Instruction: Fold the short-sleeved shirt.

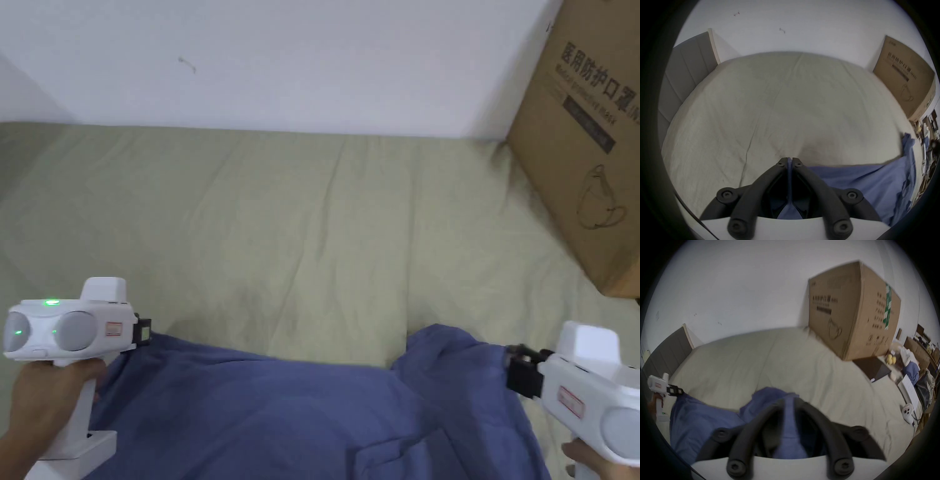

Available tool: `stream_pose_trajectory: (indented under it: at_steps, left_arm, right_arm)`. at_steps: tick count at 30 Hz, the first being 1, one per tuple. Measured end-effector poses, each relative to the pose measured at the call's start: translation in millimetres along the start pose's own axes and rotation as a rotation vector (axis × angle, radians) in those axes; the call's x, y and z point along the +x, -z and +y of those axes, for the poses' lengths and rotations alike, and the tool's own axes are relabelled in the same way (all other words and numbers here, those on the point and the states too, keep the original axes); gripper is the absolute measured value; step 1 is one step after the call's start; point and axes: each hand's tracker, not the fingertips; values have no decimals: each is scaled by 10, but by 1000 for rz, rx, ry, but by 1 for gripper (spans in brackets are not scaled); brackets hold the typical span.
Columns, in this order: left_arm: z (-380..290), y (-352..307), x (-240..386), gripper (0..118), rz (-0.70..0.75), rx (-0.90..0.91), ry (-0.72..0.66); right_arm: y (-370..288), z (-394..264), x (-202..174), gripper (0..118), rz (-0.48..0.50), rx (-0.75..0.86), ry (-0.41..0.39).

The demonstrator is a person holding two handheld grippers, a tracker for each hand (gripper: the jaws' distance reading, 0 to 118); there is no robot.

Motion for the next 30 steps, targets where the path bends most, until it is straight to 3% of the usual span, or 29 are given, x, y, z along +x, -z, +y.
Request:
stream_pose_trajectory:
  at_steps: [3,8,10,12,14,16,21,30]
  left_arm:
    - [-15,-323,36,1,-32,40,50]
    - [-11,-652,91,1,-48,68,61]
    - [-26,-708,103,1,-48,79,64]
    - [-47,-732,61,1,-35,84,81]
    - [-67,-742,34,1,-32,76,80]
    - [-95,-788,29,1,-25,72,66]
    - [-204,-980,-23,1,-16,81,28]
    - [-30,-1799,-99,1,27,204,0]
  right_arm:
    - [370,-42,99,100,-7,-147,-10]
    - [869,-191,168,102,-40,-273,-58]
    - [966,-266,120,90,-54,-313,-65]
    - [999,-349,104,65,-19,-329,-41]
    - [847,-347,34,57,-26,-286,-24]
    - [763,-326,-10,5,-17,-261,-40]
    - [349,-232,-116,0,-8,-153,-72]
    - [-686,467,-27,0,105,125,-107]
